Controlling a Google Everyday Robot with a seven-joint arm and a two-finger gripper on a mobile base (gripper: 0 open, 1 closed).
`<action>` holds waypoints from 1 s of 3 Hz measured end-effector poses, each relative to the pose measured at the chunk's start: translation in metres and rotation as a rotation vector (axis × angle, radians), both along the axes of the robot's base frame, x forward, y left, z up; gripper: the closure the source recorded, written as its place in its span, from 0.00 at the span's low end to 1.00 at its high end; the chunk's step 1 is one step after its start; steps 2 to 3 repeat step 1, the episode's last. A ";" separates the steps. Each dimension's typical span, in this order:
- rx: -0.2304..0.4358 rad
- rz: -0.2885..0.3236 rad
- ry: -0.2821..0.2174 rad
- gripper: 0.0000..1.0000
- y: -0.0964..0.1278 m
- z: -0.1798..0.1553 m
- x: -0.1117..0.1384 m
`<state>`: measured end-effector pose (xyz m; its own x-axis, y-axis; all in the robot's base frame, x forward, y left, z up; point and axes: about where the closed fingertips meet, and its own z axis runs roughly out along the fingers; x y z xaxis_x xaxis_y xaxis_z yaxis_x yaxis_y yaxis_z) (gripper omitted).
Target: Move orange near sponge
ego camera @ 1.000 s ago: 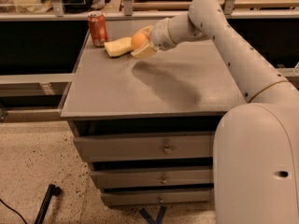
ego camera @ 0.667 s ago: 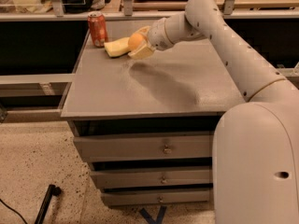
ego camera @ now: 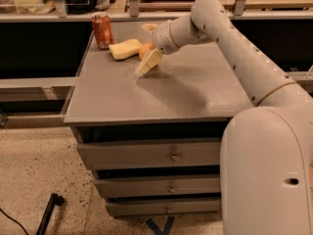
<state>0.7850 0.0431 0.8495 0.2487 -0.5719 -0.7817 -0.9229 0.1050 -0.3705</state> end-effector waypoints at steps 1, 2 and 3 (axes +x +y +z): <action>0.000 0.000 0.000 0.00 0.000 0.000 0.000; 0.000 0.000 0.000 0.00 0.000 0.000 0.000; 0.000 0.000 0.000 0.00 0.000 0.000 0.000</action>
Offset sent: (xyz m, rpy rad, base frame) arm 0.0000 0.0000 0.0000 0.0000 0.0000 0.0000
